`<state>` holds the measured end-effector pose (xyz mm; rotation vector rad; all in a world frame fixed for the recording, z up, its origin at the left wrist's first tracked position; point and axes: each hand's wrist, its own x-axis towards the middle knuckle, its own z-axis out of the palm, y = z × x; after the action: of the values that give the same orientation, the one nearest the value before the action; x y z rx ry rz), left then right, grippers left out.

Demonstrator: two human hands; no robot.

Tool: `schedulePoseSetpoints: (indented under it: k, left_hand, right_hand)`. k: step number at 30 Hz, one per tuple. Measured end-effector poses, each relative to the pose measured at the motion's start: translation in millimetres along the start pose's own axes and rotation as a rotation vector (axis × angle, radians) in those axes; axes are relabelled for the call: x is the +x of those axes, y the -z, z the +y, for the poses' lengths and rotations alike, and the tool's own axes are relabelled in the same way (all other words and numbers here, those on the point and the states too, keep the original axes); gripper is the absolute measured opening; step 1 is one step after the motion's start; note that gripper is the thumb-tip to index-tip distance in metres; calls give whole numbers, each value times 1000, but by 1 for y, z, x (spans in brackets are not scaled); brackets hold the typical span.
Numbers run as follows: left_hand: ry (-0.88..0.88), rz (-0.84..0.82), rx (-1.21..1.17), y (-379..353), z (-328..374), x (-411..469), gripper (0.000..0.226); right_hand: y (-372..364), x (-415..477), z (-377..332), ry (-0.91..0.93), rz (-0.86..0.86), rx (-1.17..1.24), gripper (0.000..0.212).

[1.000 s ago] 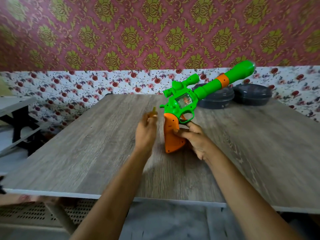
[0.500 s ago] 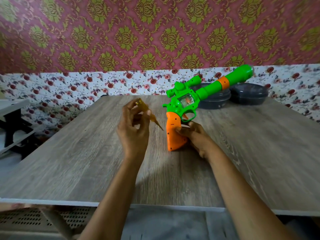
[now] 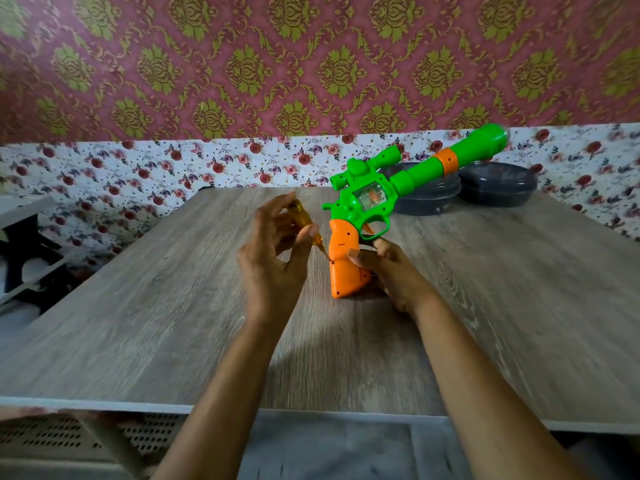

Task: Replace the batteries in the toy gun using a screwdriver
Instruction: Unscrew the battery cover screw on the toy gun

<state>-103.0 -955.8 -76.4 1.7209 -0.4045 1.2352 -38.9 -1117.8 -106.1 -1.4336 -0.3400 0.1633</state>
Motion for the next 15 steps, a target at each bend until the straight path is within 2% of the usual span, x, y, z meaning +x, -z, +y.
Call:
schedulePoseSetpoints:
  k: [5, 15]
  left_hand:
    - [-4, -4, -10, -1, -2, 0, 40]
    - [-35, -23, -55, -2, -4, -1, 37]
  right_hand:
    - [-1, -1, 0, -8, 5, 15, 48]
    - [0, 2, 2, 11, -3, -14, 44]
